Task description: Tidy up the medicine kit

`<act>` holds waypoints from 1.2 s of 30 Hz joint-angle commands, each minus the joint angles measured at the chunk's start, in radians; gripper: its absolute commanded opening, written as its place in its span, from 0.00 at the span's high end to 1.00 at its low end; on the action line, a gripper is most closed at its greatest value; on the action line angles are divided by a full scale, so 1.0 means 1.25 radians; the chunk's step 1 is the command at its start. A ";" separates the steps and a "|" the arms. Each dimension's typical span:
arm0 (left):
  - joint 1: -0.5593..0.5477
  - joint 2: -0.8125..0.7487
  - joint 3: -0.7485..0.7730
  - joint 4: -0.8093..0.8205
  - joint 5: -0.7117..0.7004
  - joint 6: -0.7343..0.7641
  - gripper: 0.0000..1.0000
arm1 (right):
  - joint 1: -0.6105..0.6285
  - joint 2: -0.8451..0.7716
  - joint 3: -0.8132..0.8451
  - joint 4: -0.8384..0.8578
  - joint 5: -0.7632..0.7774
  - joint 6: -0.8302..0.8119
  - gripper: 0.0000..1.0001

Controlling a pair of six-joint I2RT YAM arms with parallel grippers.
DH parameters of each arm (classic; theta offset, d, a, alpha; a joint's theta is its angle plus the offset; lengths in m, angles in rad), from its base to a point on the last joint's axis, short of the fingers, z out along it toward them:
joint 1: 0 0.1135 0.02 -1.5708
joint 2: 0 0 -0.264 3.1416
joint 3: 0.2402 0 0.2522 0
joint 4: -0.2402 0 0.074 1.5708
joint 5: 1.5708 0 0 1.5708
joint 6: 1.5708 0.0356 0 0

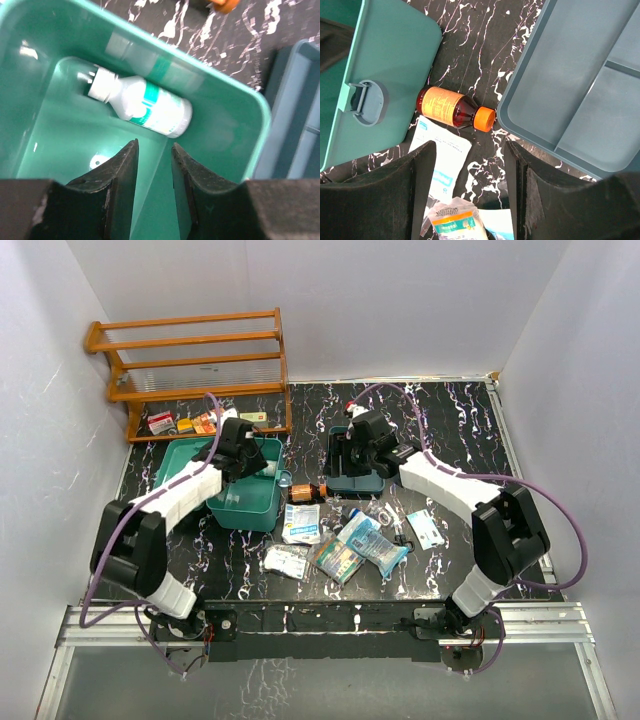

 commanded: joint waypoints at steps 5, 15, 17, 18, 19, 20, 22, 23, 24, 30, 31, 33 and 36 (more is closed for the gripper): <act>0.002 -0.208 0.092 -0.110 -0.034 0.152 0.60 | 0.008 0.048 0.022 0.045 -0.029 0.109 0.46; 0.004 -0.373 0.106 -0.170 -0.041 0.257 0.33 | 0.016 0.078 -0.001 0.009 0.074 0.639 0.47; 0.004 -0.388 0.113 -0.196 -0.031 0.268 0.27 | 0.036 0.092 0.018 -0.047 0.111 0.723 0.48; 0.004 -0.392 0.115 -0.211 -0.025 0.272 0.23 | 0.048 0.097 0.035 -0.078 0.147 0.759 0.48; 0.004 -0.398 0.115 -0.218 -0.011 0.284 0.18 | 0.057 0.097 0.053 -0.097 0.166 0.787 0.48; 0.004 -0.403 0.113 -0.222 -0.002 0.296 0.03 | 0.068 0.118 0.064 -0.111 0.189 0.815 0.49; 0.004 -0.410 0.113 -0.230 0.019 0.315 0.01 | 0.086 0.132 0.081 -0.145 0.227 0.870 0.49; 0.003 -0.415 0.115 -0.232 0.030 0.325 0.01 | 0.093 0.140 0.088 -0.165 0.241 0.896 0.50; 0.004 -0.419 0.115 -0.233 0.035 0.332 0.01 | 0.097 0.150 0.096 -0.183 0.252 0.918 0.50; 0.004 -0.435 0.115 -0.226 0.082 0.356 0.01 | 0.111 0.211 0.155 -0.281 0.305 1.001 0.51; 0.004 -0.432 0.115 -0.225 0.088 0.358 0.01 | 0.110 0.216 0.157 -0.280 0.311 1.009 0.51; 0.003 -0.428 0.117 -0.224 0.092 0.360 0.01 | 0.110 0.229 0.165 -0.281 0.321 1.023 0.51; 0.003 -0.424 0.118 -0.223 0.088 0.360 0.01 | 0.109 0.251 0.180 -0.292 0.335 1.038 0.50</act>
